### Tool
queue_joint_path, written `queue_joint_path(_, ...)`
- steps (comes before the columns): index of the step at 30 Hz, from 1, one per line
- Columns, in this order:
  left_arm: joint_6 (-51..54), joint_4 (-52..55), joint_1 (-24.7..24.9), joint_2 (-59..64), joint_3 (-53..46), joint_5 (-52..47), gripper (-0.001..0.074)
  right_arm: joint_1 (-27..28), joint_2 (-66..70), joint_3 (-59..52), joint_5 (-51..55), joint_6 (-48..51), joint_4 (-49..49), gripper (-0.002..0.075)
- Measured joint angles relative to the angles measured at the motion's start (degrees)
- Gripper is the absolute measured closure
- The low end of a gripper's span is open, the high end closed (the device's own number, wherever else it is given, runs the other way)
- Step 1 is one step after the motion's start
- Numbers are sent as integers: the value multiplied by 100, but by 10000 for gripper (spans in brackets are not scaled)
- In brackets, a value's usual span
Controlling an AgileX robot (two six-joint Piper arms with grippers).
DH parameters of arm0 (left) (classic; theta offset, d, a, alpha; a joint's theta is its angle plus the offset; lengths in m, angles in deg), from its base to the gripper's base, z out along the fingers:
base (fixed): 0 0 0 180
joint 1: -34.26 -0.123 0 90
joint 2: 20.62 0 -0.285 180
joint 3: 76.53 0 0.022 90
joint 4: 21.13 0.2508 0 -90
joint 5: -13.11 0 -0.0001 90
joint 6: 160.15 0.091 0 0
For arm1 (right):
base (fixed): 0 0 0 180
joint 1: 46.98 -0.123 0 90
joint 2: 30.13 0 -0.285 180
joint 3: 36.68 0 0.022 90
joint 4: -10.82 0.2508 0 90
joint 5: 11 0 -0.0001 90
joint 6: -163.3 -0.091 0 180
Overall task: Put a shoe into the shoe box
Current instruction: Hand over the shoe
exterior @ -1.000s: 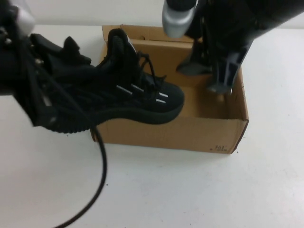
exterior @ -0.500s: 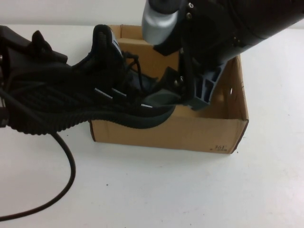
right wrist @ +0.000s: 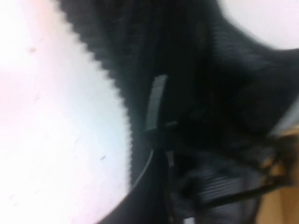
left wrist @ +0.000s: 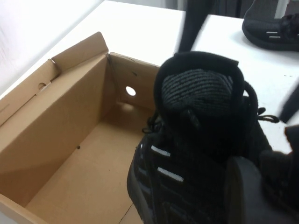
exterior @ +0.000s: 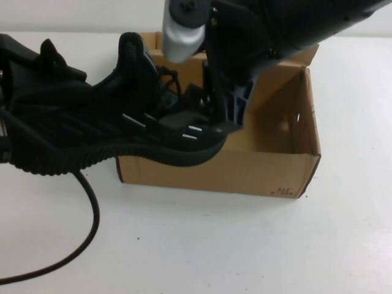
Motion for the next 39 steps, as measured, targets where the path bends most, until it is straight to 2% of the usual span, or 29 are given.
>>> queue_joint_path(5, -22, 0, 0, 0, 0, 0, 689, 459, 47, 0, -148, 339, 692, 67)
queue_joint_path(11, -35, 0, 0, 0, 0, 0, 689, 1123, 179, 0, 485, 869, 2162, 67)
queue_joint_path(14, -35, 0, 0, 0, 0, 0, 689, 1313, 331, 0, 611, 948, 2594, 67)
queue_joint_path(26, -74, 0, 0, 0, 0, 0, 689, 1376, 651, 0, 635, 983, 3426, 68)
queue_joint_path(39, -97, 0, 0, -2, 0, 0, 689, 1305, 661, 0, 635, 983, 3249, 68)
